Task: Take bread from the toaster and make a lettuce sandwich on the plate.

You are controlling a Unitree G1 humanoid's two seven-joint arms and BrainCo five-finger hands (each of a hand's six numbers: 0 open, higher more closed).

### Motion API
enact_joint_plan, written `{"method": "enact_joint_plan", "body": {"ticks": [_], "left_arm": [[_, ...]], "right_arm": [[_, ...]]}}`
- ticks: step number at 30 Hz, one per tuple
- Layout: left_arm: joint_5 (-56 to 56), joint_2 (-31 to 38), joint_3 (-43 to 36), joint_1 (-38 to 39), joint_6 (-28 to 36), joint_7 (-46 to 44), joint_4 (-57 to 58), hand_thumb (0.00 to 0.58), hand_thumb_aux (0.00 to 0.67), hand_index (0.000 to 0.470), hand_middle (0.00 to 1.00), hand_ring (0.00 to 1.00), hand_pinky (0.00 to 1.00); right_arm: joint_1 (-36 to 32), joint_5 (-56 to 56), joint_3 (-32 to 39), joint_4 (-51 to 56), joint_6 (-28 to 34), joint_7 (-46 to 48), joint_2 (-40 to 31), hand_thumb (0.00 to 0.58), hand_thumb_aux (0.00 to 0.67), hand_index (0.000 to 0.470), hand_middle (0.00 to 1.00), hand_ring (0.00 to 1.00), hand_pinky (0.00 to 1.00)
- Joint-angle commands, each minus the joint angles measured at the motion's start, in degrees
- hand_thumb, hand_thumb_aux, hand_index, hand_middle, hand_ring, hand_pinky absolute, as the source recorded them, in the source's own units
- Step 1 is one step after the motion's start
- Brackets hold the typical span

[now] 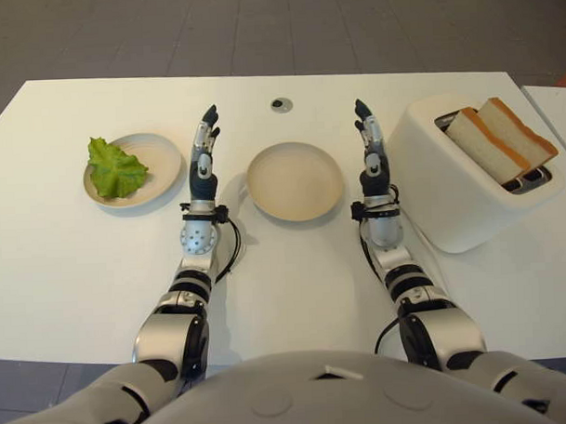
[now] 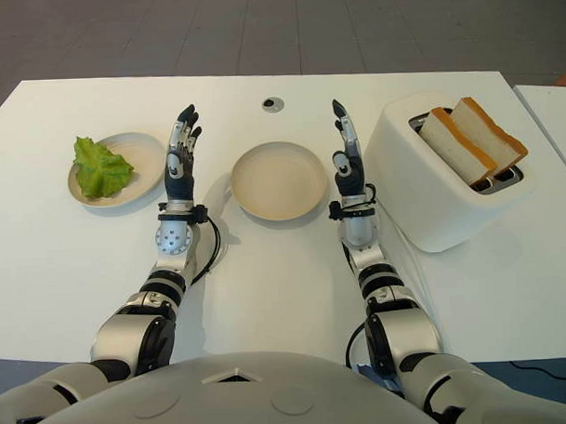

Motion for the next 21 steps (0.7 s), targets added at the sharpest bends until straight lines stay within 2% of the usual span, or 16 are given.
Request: {"method": "enact_joint_plan", "body": {"ticks": [1,3,11,14,16,18,20,21], "left_arm": [[0.98,-1.49,-0.62,-0.2,3.61,0.72,0.54,0.0,0.0,0.0,0.0,0.0,0.0],[1.19,-1.91,0.02,-1.7,3.39,2.64,1.99,0.0,0.0,0.0,0.0,0.0,0.0],[5.65,-1.75,-1.31,1.0,0.37,6.7,1.15,0.0,0.0,0.0,0.0,0.0,0.0],[5.26,-1.88,-1.26,1.31,0.55,6.9,0.61,0.0,0.0,0.0,0.0,0.0,0.0],[4.89,-2.07,-1.21,1.62,1.37,6.86,0.2,0.0,0.0,0.0,0.0,0.0,0.0],[5.28,-2.47,-1.68,2.3,1.65,6.79,-0.76,0.0,0.0,0.0,0.0,0.0,0.0],[5.86,-3.2,-2.42,3.33,1.7,6.68,-2.04,0.0,0.0,0.0,0.0,0.0,0.0],[6.07,-3.52,-2.78,3.79,1.72,6.54,-2.56,0.0,0.0,0.0,0.0,0.0,0.0]], "right_arm": [[0.24,1.22,-0.62,-0.22,1.53,0.87,-0.21,0.0,0.0,0.0,0.0,0.0,0.0],[0.27,1.71,-1.54,1.14,1.87,0.27,-0.81,0.0,0.0,0.0,0.0,0.0,0.0],[2.59,-2.95,-0.6,-0.36,0.19,-1.6,-2.88,0.0,0.0,0.0,0.0,0.0,0.0],[4.7,-3.64,-0.83,-5.83,-0.08,-1.46,-3.61,0.0,0.0,0.0,0.0,0.0,0.0],[8.25,-3.62,-1.4,-17.57,2.28,0.77,-5.39,0.0,0.0,0.0,0.0,0.0,0.0],[13.91,-0.12,-4.65,-37.72,8.4,5.06,-9.55,0.0,0.0,0.0,0.0,0.0,0.0],[18.22,4.5,-13.85,-55.42,16.43,8.6,-16.47,0.0,0.0,0.0,0.0,0.0,0.0],[19.2,5.6,-19.39,-60.18,19.82,9.56,-19.64,0.0,0.0,0.0,0.0,0.0,0.0]]}}
